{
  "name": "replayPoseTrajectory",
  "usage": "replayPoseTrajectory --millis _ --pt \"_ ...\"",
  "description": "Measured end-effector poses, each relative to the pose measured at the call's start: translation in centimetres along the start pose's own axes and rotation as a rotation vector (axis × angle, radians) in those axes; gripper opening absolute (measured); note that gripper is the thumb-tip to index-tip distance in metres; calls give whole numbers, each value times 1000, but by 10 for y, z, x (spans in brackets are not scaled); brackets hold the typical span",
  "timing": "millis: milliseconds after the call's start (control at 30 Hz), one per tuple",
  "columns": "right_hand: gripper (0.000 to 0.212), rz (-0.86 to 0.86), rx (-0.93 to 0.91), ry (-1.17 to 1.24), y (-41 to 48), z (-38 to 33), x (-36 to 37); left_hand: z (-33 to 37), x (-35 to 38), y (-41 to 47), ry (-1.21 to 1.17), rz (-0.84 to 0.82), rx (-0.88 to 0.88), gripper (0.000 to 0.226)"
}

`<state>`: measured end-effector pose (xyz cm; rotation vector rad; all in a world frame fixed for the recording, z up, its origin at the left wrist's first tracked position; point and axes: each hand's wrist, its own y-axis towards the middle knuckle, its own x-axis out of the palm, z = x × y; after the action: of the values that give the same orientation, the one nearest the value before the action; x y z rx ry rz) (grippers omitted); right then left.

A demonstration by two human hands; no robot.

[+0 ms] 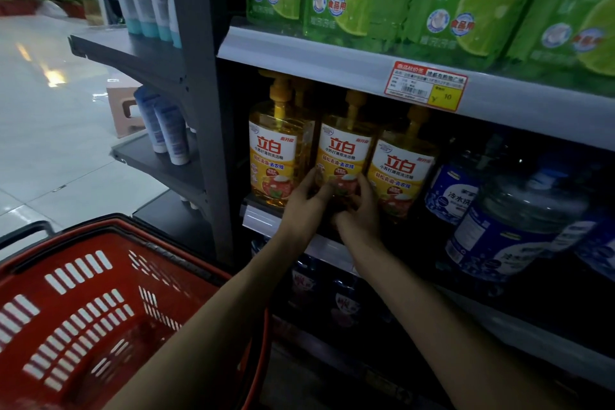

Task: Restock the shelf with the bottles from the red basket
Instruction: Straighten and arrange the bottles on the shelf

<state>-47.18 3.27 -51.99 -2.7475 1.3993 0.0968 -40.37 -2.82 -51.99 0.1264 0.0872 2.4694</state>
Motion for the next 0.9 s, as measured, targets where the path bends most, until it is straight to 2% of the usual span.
replayPoseTrajectory --millis 67,233,467,600,733,800,900 --pt "90 -6 -6 25 -1 2 -2 3 1 3 -39 -15 -8 32" --pt "82 3 4 55 -2 0 -5 4 10 5 -109 -20 -38 38" --pt "83 -7 13 -8 -4 -5 -5 4 16 5 -116 17 -9 34" --pt "61 59 48 -45 -12 -14 -26 -1 20 6 -39 63 14 28" --pt "43 229 66 -111 -18 -18 -48 2 34 3 -15 30 -13 34" --pt "49 274 81 -84 -20 -19 -54 5 43 1 -15 5 -33 36" --pt "71 262 101 -48 -21 -21 -62 2 52 -2 -11 -20 -28 35"
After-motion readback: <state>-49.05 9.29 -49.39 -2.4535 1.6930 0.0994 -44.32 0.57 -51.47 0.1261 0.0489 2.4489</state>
